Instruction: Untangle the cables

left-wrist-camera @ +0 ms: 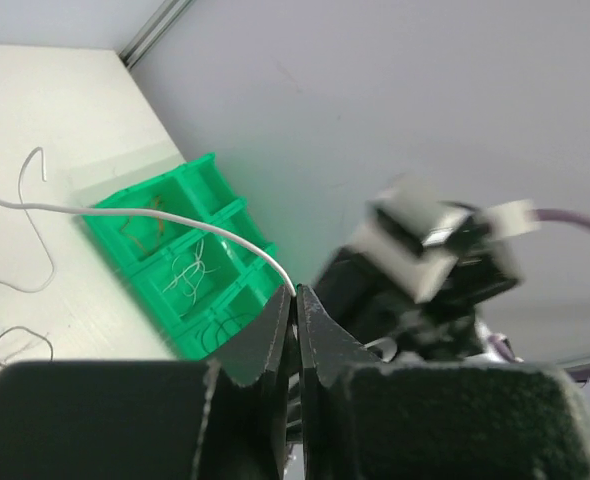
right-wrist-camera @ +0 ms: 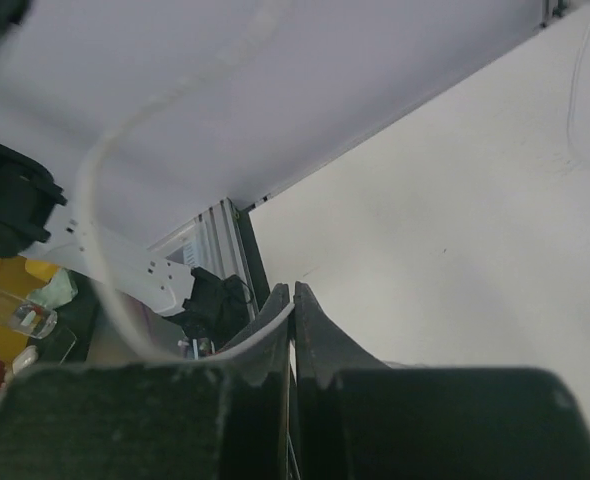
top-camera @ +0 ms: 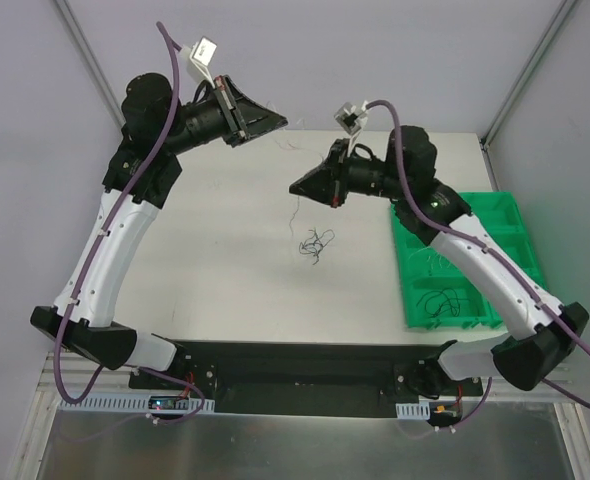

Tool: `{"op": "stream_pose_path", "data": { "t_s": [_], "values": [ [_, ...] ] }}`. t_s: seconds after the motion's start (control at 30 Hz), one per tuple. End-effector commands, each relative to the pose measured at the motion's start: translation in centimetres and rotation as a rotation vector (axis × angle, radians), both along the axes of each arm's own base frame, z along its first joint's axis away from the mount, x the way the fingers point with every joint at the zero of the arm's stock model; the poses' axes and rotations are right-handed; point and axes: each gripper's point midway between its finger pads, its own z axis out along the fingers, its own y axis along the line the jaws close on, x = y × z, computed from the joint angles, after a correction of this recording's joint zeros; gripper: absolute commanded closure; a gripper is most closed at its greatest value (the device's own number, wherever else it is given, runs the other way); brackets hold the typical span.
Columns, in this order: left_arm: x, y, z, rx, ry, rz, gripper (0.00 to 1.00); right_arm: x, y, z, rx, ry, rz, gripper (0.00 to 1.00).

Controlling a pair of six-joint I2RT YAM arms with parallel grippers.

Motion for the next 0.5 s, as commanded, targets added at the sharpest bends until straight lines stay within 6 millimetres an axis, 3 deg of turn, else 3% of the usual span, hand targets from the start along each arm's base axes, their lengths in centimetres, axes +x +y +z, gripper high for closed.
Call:
{"op": "stream_pose_path", "data": {
  "t_s": [0.0,0.1,0.13,0.23,0.33,0.47],
  "values": [
    [-0.8,1.0,0.1,0.018,-0.083,0.02,0.91,-4.2,-3.5,11.4,0.141,-0.178,-0.027,1.0],
    [-0.5,1.4,-1.6,0.04,-0.062,0.057,0.74,-5.7,-5.3,15.9,0.199,-0.247,-0.069,1.0],
    [-0.5,1.6,-1.9,0.046,-0.063,0.071,0.63,-6.3,-6.1,17.8,0.227,-0.281,-0.085,1.0],
    [-0.2,1.7,-3.7,0.076,-0.048,0.079,0.45,-6.8,-7.6,20.9,0.26,-0.338,-0.145,1.0],
    [0.2,1.3,-6.5,0.11,-0.005,0.059,0.34,-7.3,-8.4,23.4,0.287,-0.377,-0.168,1.0],
    [0.2,0.0,-10.2,0.155,0.056,-0.013,0.29,-7.2,-9.0,25.2,0.313,-0.398,-0.201,1.0]
  ]
}}
